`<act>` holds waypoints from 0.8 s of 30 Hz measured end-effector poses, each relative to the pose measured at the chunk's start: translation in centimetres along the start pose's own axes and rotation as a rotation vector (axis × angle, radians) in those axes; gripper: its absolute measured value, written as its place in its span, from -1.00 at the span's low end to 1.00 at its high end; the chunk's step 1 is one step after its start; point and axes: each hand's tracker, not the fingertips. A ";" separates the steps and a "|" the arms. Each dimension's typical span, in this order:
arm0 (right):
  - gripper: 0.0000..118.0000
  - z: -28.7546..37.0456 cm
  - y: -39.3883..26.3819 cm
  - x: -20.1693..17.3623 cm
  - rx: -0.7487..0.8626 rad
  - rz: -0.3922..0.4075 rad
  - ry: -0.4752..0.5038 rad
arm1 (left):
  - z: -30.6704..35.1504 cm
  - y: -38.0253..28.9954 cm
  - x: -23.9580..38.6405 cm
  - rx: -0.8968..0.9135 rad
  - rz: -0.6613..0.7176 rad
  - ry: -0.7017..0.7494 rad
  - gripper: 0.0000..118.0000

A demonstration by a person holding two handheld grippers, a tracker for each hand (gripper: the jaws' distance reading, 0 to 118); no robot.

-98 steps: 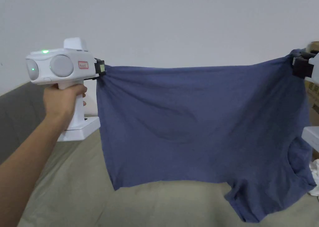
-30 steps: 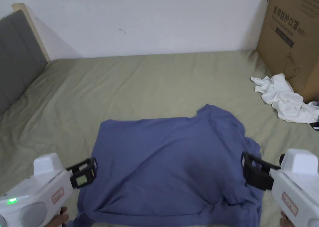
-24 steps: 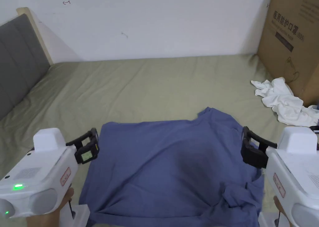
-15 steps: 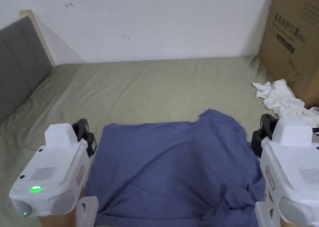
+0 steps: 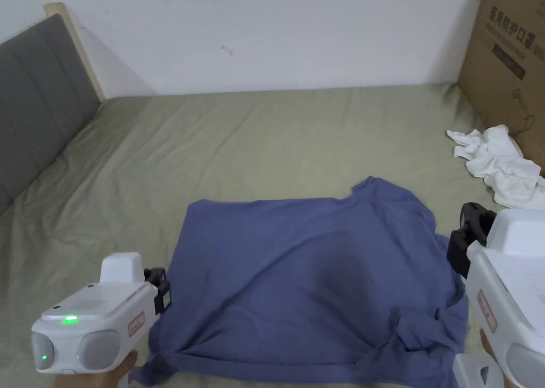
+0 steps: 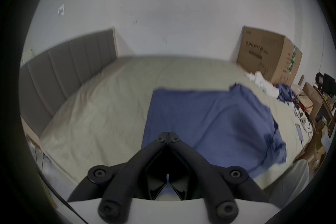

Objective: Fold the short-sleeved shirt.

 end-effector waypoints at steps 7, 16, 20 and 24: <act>-0.99 -1.1 -2.5 1.7 -0.066 -0.006 0.010 | -2.8 -6.3 -3.6 -0.245 0.102 0.049 0.46; -0.99 -1.7 -5.1 2.7 -0.153 -0.011 0.021 | -5.2 -9.4 -3.7 -0.329 0.014 0.093 0.03; -0.99 -1.4 -6.4 3.6 -0.202 -0.043 0.008 | -6.0 -10.2 -3.7 -0.368 0.040 0.046 -0.87; -0.39 -1.7 -9.1 5.3 -0.332 -0.117 -0.027 | -5.3 -10.0 -3.7 -0.340 0.076 0.042 -0.94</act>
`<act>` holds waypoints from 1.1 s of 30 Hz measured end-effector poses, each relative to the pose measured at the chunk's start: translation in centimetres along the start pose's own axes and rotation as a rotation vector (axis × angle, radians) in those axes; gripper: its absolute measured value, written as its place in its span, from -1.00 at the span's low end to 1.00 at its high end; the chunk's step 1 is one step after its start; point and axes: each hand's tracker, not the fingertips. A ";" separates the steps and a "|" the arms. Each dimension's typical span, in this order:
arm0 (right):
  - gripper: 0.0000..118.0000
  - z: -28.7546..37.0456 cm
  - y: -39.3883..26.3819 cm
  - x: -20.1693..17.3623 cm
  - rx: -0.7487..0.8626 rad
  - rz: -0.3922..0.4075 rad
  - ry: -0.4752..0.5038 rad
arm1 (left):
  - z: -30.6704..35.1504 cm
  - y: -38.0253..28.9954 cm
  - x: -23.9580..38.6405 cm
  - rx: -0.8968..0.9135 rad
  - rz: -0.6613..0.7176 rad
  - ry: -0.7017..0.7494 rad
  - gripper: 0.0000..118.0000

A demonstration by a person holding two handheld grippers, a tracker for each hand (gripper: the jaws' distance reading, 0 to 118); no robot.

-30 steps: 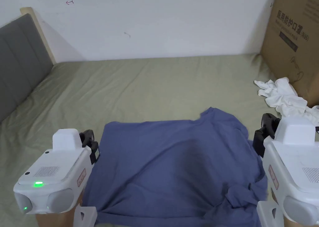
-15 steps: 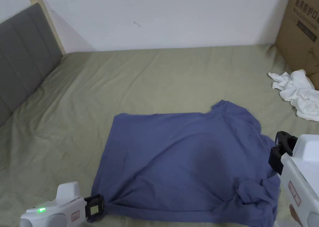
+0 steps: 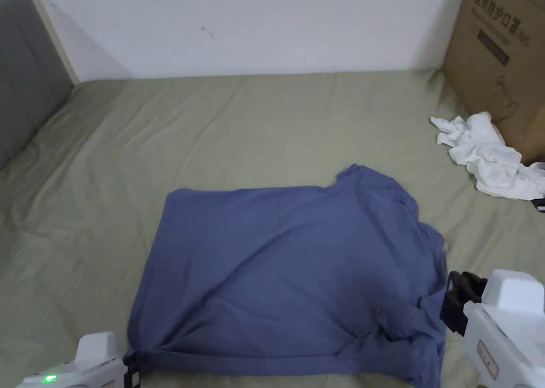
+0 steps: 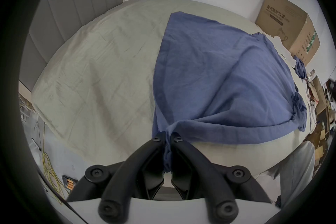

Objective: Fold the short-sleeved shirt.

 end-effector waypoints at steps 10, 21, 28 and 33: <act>0.55 -3.9 -8.4 0.5 -0.338 0.027 0.015 | 1.6 1.4 0.2 0.063 0.031 -0.026 -0.94; -0.90 -4.5 -8.7 -2.0 -0.386 0.071 0.102 | 1.5 1.5 0.5 0.066 0.030 -0.022 -0.94; -0.91 -2.5 -4.5 -0.9 -0.242 0.031 0.129 | 2.5 3.4 0.2 0.113 0.062 -0.044 -0.94; -0.91 -4.3 0.4 -1.0 -0.145 0.067 0.138 | 3.0 7.8 0.4 0.175 0.079 -0.064 -0.94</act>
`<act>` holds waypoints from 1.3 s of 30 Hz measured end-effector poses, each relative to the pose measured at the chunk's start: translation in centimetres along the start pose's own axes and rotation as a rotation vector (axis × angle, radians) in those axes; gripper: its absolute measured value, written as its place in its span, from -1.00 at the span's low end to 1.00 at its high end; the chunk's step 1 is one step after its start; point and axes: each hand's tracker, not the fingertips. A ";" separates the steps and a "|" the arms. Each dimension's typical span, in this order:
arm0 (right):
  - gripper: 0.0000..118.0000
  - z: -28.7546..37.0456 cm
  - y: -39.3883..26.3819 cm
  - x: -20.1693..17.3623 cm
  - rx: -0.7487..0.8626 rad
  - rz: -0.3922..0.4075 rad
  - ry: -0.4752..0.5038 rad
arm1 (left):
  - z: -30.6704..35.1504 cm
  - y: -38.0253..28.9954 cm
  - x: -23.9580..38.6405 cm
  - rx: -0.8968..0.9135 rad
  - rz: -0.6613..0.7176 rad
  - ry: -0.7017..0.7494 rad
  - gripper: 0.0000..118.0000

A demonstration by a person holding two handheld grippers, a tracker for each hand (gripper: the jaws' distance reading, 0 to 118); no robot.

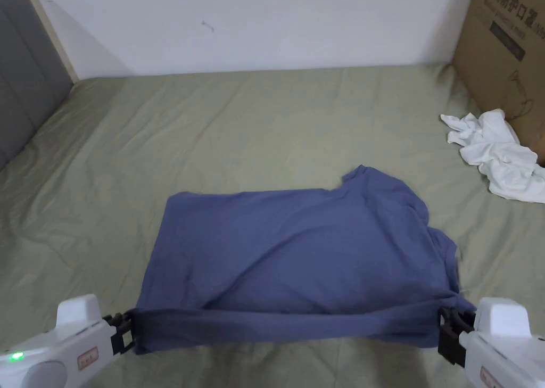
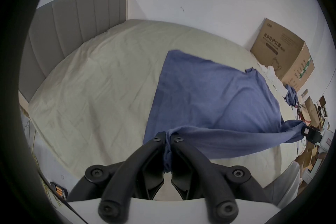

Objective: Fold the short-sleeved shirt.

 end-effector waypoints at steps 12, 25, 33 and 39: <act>-0.91 -15.2 3.9 2.9 -0.169 -0.002 -0.047 | -13.0 7.0 3.5 -0.112 -0.123 0.073 -0.94; -0.51 -14.9 4.9 2.8 -0.202 -0.066 -0.044 | -15.2 6.3 4.8 -0.175 -0.111 0.114 -0.34; 0.60 -2.1 9.8 1.0 0.196 -0.046 -0.028 | -2.4 8.1 7.2 0.169 -0.114 0.008 0.65; 0.60 5.0 9.3 -1.4 0.378 0.038 -0.077 | 5.0 6.5 8.9 0.410 -0.180 0.015 0.62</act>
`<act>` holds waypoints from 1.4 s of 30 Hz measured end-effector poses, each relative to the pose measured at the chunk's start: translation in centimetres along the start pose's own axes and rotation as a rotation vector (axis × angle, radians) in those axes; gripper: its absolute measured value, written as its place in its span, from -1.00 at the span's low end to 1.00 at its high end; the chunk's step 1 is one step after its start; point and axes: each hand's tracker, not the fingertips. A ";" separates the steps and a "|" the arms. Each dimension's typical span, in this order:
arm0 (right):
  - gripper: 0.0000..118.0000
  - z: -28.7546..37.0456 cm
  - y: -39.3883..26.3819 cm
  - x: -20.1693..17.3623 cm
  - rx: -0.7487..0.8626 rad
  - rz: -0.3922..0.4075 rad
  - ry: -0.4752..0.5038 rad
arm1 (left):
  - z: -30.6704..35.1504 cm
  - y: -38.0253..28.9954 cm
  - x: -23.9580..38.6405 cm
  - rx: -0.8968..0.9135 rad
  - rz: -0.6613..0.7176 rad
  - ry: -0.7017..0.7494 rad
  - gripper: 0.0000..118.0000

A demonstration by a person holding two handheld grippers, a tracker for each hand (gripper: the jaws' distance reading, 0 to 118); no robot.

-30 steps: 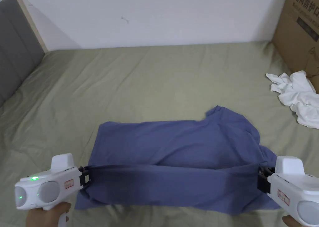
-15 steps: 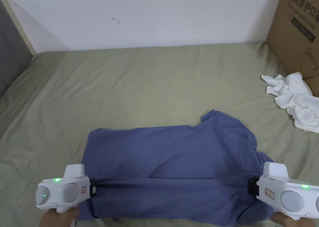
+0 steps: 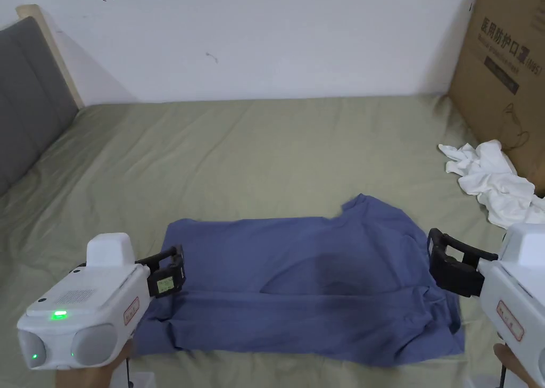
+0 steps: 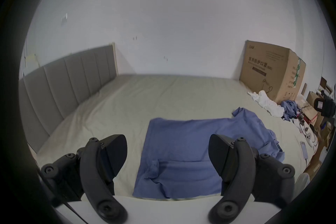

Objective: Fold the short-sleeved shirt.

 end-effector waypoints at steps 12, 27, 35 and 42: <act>-1.00 4.0 -2.8 -2.7 0.077 0.059 -0.051 | 4.7 -3.3 1.5 0.117 0.016 -0.010 -1.00; -1.00 1.7 -2.5 -2.4 0.014 0.023 -0.037 | -4.0 -5.1 -2.2 -0.296 0.050 -0.011 -1.00; -1.00 -0.7 -3.9 -1.4 -0.050 0.017 -0.036 | -11.1 -8.3 -6.0 -0.550 0.143 0.092 0.55; -1.00 -1.7 -4.9 -0.7 -0.100 -0.012 -0.046 | -13.3 -10.7 -7.1 -0.651 0.153 0.117 -0.06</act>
